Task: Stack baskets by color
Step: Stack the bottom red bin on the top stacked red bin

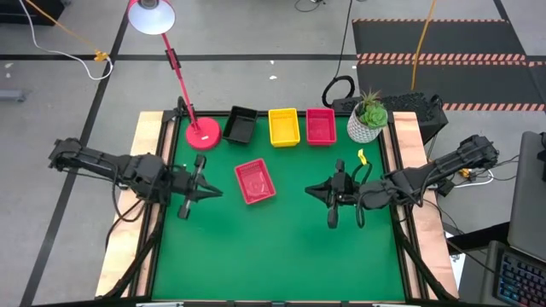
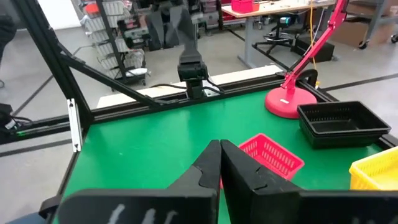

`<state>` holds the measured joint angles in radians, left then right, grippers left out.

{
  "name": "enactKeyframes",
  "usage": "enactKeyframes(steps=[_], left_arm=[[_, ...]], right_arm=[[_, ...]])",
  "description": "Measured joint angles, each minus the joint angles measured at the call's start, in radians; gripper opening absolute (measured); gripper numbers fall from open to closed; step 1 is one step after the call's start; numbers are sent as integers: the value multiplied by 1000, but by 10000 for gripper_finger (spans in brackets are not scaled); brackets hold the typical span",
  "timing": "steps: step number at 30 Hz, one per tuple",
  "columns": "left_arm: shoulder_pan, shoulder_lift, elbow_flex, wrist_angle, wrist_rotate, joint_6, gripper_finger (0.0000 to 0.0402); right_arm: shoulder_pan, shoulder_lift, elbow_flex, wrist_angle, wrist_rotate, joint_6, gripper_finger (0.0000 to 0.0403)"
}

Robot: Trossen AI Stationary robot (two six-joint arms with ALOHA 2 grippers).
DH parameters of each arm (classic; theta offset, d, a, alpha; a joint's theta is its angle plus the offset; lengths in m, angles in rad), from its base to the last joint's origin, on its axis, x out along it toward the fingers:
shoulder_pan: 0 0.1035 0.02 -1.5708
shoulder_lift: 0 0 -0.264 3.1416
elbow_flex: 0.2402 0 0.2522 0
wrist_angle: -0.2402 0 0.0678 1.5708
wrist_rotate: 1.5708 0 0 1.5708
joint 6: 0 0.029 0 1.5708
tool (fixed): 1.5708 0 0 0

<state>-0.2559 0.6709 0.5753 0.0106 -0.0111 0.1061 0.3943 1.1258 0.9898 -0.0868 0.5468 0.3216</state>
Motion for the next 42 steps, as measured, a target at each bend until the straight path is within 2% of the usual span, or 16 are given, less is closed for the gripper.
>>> enactKeyframes(steps=[3, 7, 9, 12, 16, 24, 30, 33, 36, 40, 42], left_arm=[[-4, -2, -3, 63, -6, 37, 26], [-4, 5, 0, 102, -105, -35, 27], [-3, 12, 26, 59, -149, -47, 34], [-3, 34, 129, -92, -155, 15, 59], [-4, 114, 348, -356, -143, -2, 85], [-4, 387, 812, -857, -140, -29, 88], [-4, 570, 1006, -1085, -132, 48, 96], [-1, 645, 1019, -1183, -146, 95, 133], [17, 722, 987, -1249, -175, 120, 187], [47, 790, 893, -1257, -208, 191, 253], [71, 799, 832, -1220, -224, 216, 273]], right_arm=[[0, 1, -2, 0, 0, -4, 4], [0, 4, -2, -1, 0, -4, 4], [0, 6, -2, -1, 0, -4, 4], [0, 6, -2, 0, -1, -2, 4], [0, 6, -2, -3, -1, -1, 4], [0, 6, -2, -9, -1, -1, 4], [0, 6, -2, -17, -1, -1, 4], [0, 6, -2, -16, -3, -1, 4], [0, 6, -2, -16, -27, -1, 4], [0, 6, -2, -16, -28, 0, 4], [0, 6, -2, -16, -28, 7, 4]])
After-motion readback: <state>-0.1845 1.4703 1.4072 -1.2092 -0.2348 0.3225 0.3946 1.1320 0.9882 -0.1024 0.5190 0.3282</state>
